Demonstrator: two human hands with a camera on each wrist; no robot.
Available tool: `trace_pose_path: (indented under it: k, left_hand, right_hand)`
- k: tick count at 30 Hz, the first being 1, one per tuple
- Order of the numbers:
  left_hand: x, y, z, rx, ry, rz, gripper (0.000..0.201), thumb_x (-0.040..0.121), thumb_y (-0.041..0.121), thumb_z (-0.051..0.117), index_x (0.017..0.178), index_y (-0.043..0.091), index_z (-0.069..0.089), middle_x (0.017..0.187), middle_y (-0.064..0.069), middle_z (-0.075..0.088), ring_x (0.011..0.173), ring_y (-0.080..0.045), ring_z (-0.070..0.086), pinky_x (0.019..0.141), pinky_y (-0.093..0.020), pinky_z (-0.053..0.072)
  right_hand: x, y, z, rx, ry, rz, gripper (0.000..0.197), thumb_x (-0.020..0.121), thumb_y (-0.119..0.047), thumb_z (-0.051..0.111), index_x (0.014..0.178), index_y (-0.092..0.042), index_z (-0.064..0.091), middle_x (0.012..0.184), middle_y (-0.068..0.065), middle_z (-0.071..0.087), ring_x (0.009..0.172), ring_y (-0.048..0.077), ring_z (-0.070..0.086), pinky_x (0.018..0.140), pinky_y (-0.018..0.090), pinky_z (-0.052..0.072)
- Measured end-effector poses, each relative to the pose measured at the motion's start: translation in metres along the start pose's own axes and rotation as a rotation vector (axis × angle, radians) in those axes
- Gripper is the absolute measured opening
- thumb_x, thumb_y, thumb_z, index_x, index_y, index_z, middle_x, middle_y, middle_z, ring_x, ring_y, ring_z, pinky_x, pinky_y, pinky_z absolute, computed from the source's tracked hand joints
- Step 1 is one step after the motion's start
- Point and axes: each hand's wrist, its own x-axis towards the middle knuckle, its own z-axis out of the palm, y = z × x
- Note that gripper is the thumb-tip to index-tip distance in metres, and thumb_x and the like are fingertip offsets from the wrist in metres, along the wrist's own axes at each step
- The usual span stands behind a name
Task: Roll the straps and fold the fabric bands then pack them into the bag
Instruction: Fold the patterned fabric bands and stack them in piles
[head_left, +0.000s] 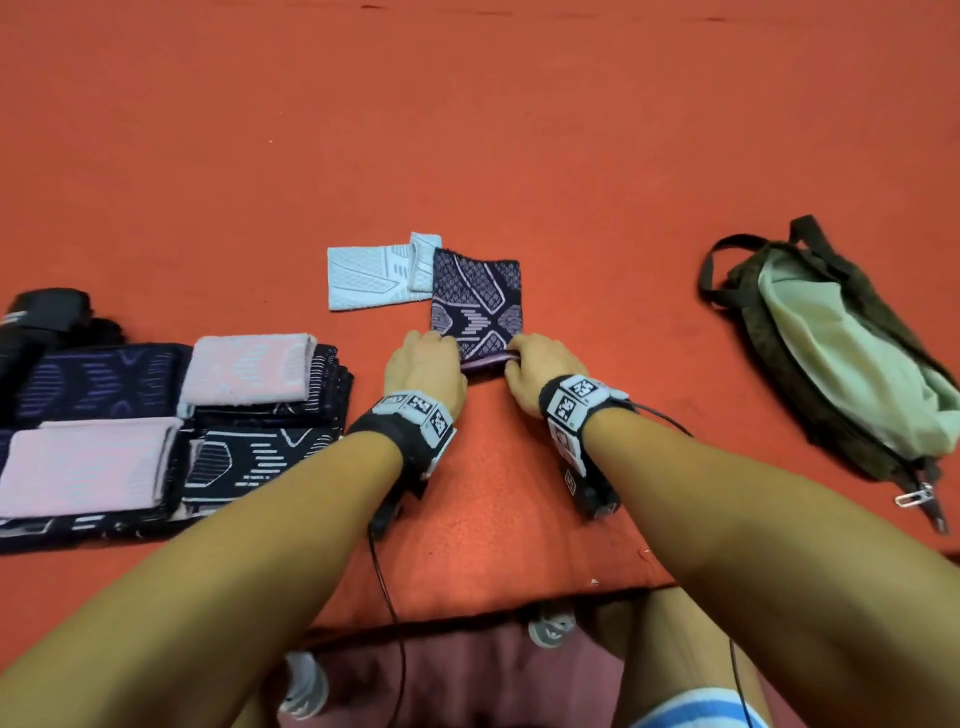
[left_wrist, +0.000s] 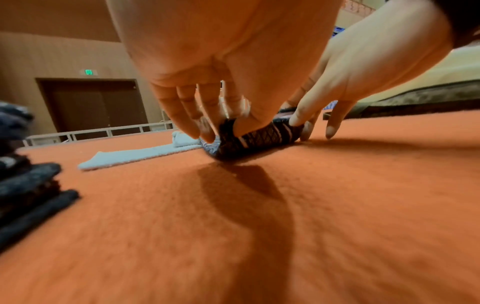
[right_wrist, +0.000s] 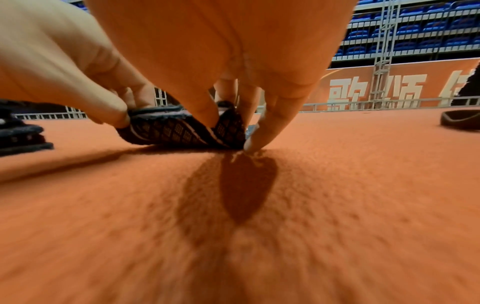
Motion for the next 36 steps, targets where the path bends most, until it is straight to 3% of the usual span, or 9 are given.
trace_pose_path:
  k: [3, 7, 13, 17, 21, 27, 31, 34, 36]
  left_hand:
    - [-0.027, 0.001, 0.004, -0.057, -0.019, 0.091, 0.02, 0.088, 0.023, 0.056, 0.105, 0.012, 0.059, 0.113, -0.008, 0.062, 0.107, -0.03, 0.057, 0.088, -0.039, 0.048]
    - [-0.061, -0.007, 0.006, -0.196, -0.132, 0.068, 0.01, 0.091, 0.023, 0.047, 0.099, 0.018, 0.044, 0.095, -0.01, 0.065, 0.086, -0.034, 0.062, 0.072, -0.036, 0.047]
    - [-0.092, -0.017, 0.0, -0.276, -0.126, 0.04, 0.007, 0.094, 0.021, 0.046, 0.098, 0.02, 0.04, 0.088, -0.01, 0.066, 0.076, -0.031, 0.057, 0.067, -0.033, 0.038]
    - [-0.108, -0.021, -0.001, -0.342, -0.093, -0.022, 0.005, 0.095, 0.021, 0.045, 0.097, 0.019, 0.042, 0.087, -0.01, 0.064, 0.083, -0.034, 0.06, 0.071, -0.036, 0.041]
    - [-0.12, -0.021, 0.004, -0.372, -0.053, -0.097, 0.006, 0.094, 0.023, 0.047, 0.098, 0.02, 0.043, 0.078, -0.003, 0.058, 0.074, -0.029, 0.054, 0.069, -0.034, 0.04]
    - [-0.124, -0.024, 0.012, -0.498, 0.038, -0.16, 0.03, 0.089, 0.025, 0.06, 0.107, 0.029, 0.037, 0.069, 0.002, 0.061, 0.062, -0.021, 0.06, 0.057, -0.034, 0.046]
    - [-0.121, -0.025, 0.016, -0.48, 0.08, -0.137, 0.037, 0.084, 0.01, 0.062, 0.096, 0.029, 0.033, 0.078, 0.003, 0.056, 0.067, -0.021, 0.058, 0.064, -0.042, 0.053]
    - [-0.115, -0.023, 0.023, -0.462, 0.115, -0.138, 0.02, 0.09, 0.006, 0.06, 0.094, 0.024, 0.05, 0.093, 0.001, 0.057, 0.082, -0.021, 0.057, 0.08, -0.043, 0.052]
    - [-0.109, -0.025, 0.03, -0.471, 0.112, -0.165, 0.019, 0.094, 0.011, 0.061, 0.107, 0.024, 0.065, 0.11, -0.001, 0.062, 0.099, -0.022, 0.06, 0.094, -0.04, 0.049]
  right_hand:
    - [-0.028, 0.001, 0.005, -0.012, -0.058, 0.001, 0.021, 0.09, -0.029, 0.05, 0.103, -0.021, 0.064, 0.11, 0.004, 0.065, 0.106, 0.033, 0.059, 0.086, 0.04, 0.051]
    - [-0.059, 0.003, 0.007, 0.005, -0.102, -0.029, 0.019, 0.088, -0.031, 0.054, 0.101, -0.024, 0.065, 0.112, 0.002, 0.063, 0.109, 0.031, 0.056, 0.09, 0.038, 0.049]
    - [-0.09, -0.005, 0.003, 0.042, -0.156, -0.012, 0.018, 0.079, -0.044, 0.052, 0.072, -0.027, 0.054, 0.089, 0.001, 0.069, 0.097, 0.028, 0.06, 0.082, 0.035, 0.052]
    - [-0.104, -0.01, -0.001, 0.075, -0.157, -0.036, 0.018, 0.083, -0.041, 0.05, 0.082, -0.023, 0.049, 0.085, 0.001, 0.066, 0.087, 0.031, 0.061, 0.075, 0.036, 0.049]
    - [-0.113, -0.005, 0.003, 0.072, -0.133, -0.039, 0.018, 0.092, -0.035, 0.049, 0.103, -0.021, 0.049, 0.093, 0.004, 0.066, 0.084, 0.03, 0.06, 0.071, 0.035, 0.045]
    - [-0.111, 0.0, 0.014, 0.14, -0.079, -0.003, 0.015, 0.093, -0.028, 0.05, 0.105, -0.027, 0.039, 0.089, -0.001, 0.066, 0.081, 0.026, 0.064, 0.073, 0.036, 0.051]
    - [-0.106, -0.003, 0.021, 0.17, -0.018, -0.003, 0.02, 0.098, -0.023, 0.049, 0.108, -0.027, 0.032, 0.079, -0.002, 0.063, 0.065, 0.022, 0.062, 0.063, 0.036, 0.049]
    - [-0.103, -0.004, 0.023, 0.098, 0.0, -0.041, 0.013, 0.1, -0.02, 0.044, 0.105, -0.026, 0.033, 0.068, -0.002, 0.058, 0.056, 0.019, 0.055, 0.051, 0.029, 0.036]
    - [-0.102, -0.005, 0.024, 0.037, 0.011, -0.047, 0.007, 0.101, -0.02, 0.039, 0.103, -0.027, 0.039, 0.068, -0.002, 0.058, 0.06, 0.022, 0.056, 0.053, 0.029, 0.034]
